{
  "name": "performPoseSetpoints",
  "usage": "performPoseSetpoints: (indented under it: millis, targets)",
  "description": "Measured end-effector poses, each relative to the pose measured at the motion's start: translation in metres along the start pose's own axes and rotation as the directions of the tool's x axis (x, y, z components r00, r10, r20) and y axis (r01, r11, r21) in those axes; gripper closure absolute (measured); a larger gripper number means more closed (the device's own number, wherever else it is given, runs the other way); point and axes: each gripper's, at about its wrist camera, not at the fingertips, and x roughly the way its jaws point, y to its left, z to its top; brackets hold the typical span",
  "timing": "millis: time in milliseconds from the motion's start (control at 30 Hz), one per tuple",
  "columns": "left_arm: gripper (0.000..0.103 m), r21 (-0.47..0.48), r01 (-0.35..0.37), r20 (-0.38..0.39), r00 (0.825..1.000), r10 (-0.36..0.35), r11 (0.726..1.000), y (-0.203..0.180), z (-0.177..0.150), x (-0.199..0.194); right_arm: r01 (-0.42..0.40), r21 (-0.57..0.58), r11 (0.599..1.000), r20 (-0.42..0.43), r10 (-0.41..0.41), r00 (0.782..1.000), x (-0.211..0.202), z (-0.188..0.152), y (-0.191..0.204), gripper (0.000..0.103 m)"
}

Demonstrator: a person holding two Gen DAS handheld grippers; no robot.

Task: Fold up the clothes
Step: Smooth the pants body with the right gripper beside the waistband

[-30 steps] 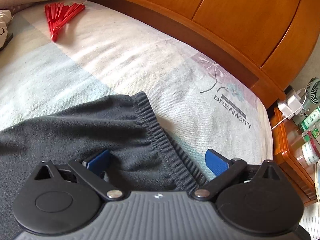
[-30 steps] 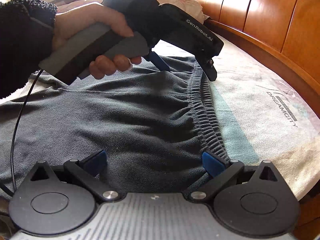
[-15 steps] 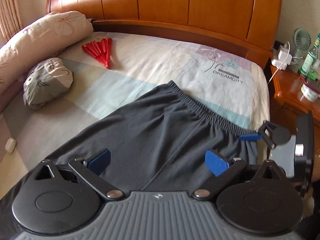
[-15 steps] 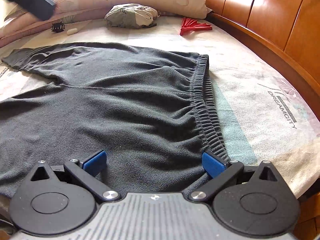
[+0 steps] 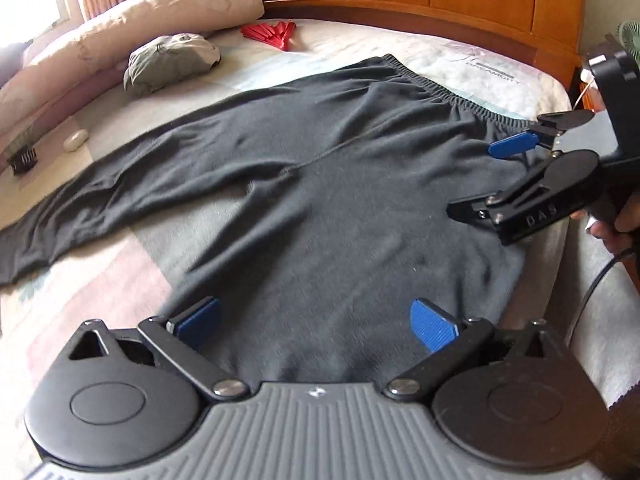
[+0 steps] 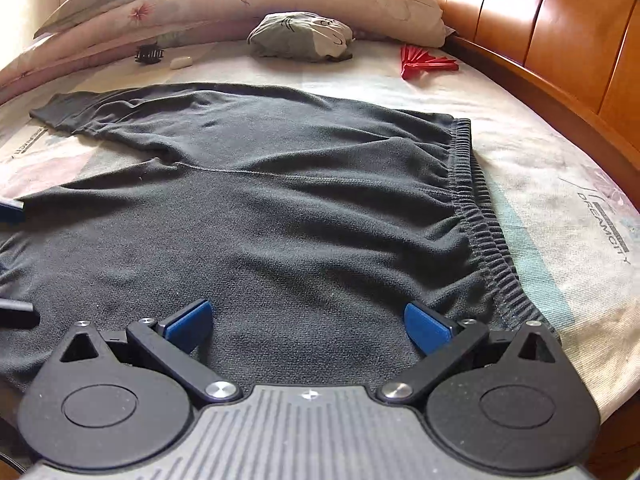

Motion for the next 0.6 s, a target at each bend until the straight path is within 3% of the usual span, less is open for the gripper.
performPoseSetpoints:
  millis: [133,300,400,500,600]
  targets:
    - [0.003,-0.139,-0.002,-0.018,1.0,-0.001,0.99,0.003,-0.025,0.0,0.023,0.013,1.0,0.019,-0.023,1.0,0.002,-0.001,0.002,0.0]
    - [0.003,-0.134,-0.048,-0.016,0.999,0.047,0.99,-0.002,-0.039,-0.019,0.02,-0.008,1.0,0.05,-0.019,0.999,0.0,-0.005,0.002,0.0]
    - [0.002,-0.135,-0.097,-0.002,0.995,0.098,0.986,0.004,-0.041,-0.029,0.028,-0.002,1.0,-0.001,-0.028,1.0,-0.004,0.002,0.004,0.0]
    - [0.003,-0.215,-0.118,-0.049,0.993,0.111,0.969,0.017,-0.046,-0.026,0.001,-0.02,1.0,0.002,-0.001,1.0,-0.013,0.005,0.015,0.0]
    - [0.002,-0.277,-0.089,-0.05,0.996,0.078,0.957,0.021,-0.058,-0.026,-0.02,-0.081,0.996,-0.005,0.019,1.0,-0.016,-0.002,0.03,0.0]
